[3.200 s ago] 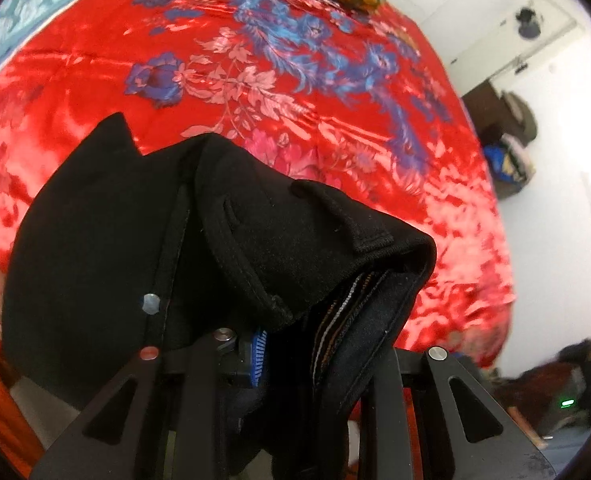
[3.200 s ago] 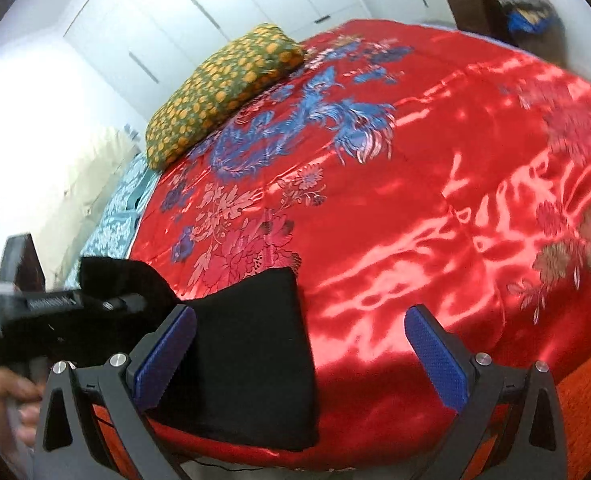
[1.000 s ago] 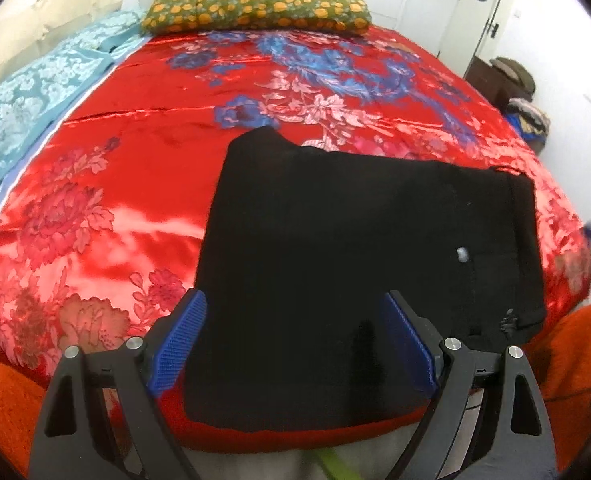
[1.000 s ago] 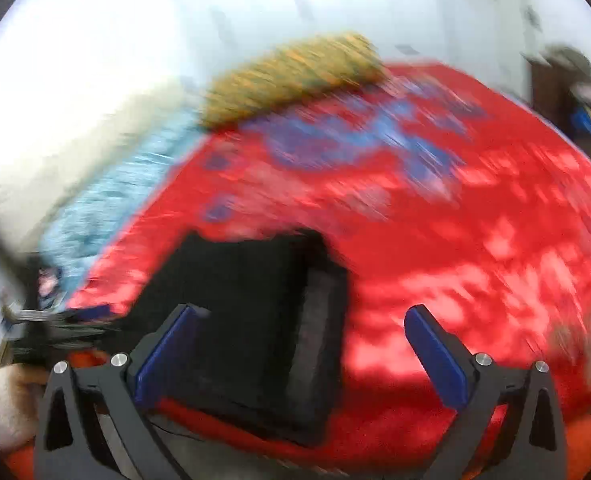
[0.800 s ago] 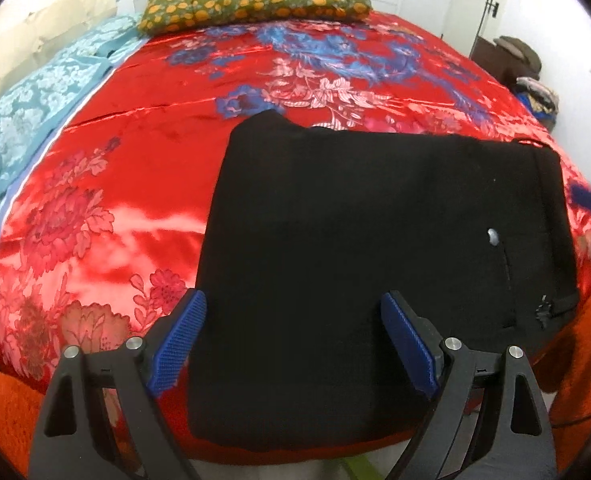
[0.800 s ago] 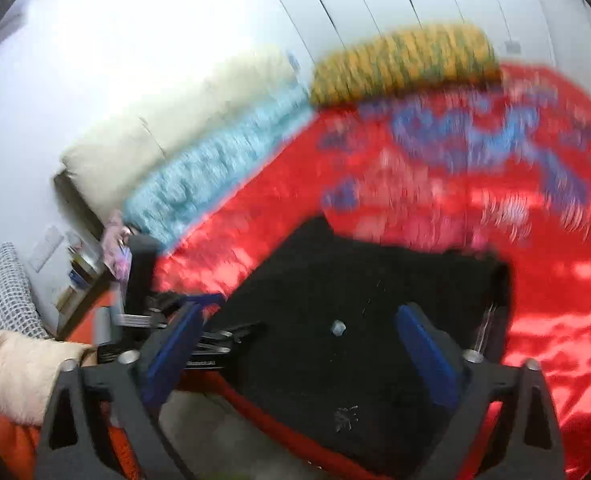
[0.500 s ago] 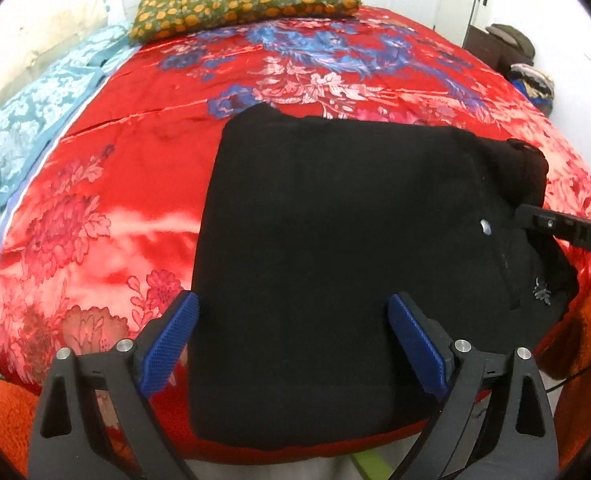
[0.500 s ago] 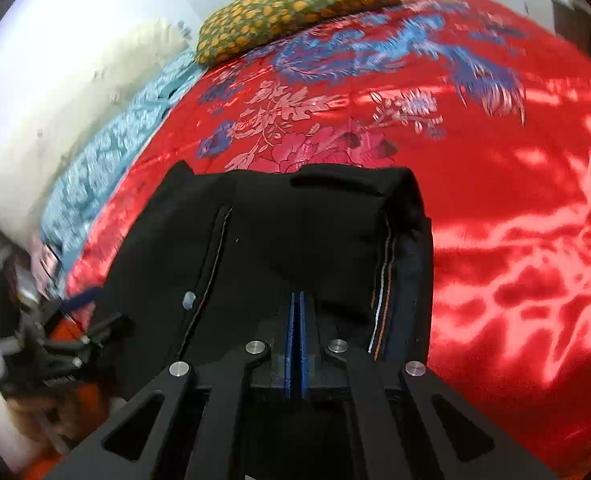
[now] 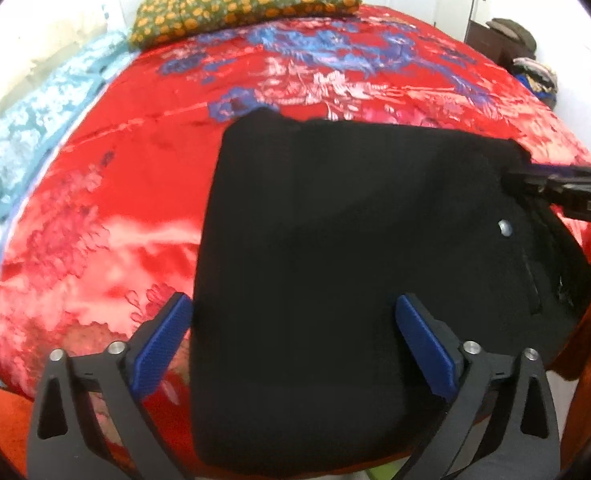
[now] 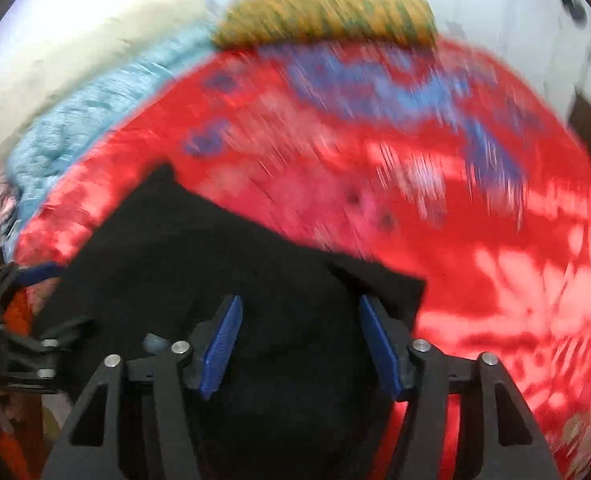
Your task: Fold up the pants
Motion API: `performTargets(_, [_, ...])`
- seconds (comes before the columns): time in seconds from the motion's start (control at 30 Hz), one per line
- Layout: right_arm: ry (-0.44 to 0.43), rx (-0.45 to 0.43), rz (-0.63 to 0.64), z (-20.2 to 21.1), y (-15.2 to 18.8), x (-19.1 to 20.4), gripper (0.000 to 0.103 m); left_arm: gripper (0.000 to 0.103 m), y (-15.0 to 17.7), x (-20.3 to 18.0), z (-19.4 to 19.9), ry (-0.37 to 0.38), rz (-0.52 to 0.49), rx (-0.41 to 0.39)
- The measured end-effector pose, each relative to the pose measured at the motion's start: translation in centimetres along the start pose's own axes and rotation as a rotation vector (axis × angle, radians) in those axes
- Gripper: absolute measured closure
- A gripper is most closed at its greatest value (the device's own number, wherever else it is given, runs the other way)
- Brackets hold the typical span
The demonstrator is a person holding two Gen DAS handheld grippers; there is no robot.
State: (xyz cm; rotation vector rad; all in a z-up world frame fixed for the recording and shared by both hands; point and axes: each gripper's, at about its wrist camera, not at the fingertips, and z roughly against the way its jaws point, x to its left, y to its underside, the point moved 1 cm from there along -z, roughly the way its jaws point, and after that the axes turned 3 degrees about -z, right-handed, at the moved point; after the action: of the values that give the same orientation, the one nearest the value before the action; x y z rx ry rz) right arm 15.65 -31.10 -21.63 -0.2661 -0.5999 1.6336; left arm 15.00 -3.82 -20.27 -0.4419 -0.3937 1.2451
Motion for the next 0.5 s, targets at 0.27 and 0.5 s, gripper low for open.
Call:
performTargets(0.27, [0.004, -0.022, -0.013, -0.1, 0.3, -0.5, 0.043, 0.0, 0.2, -0.3, -0.3, -0.007, 0.003, 0.007])
performTargets(0.5, [0.029, -0.024, -0.006, -0.5, 0.3, 0.0, 0.041, 0.0, 0.3, -0.2, -0.4, -0.006, 0.001, 0.006])
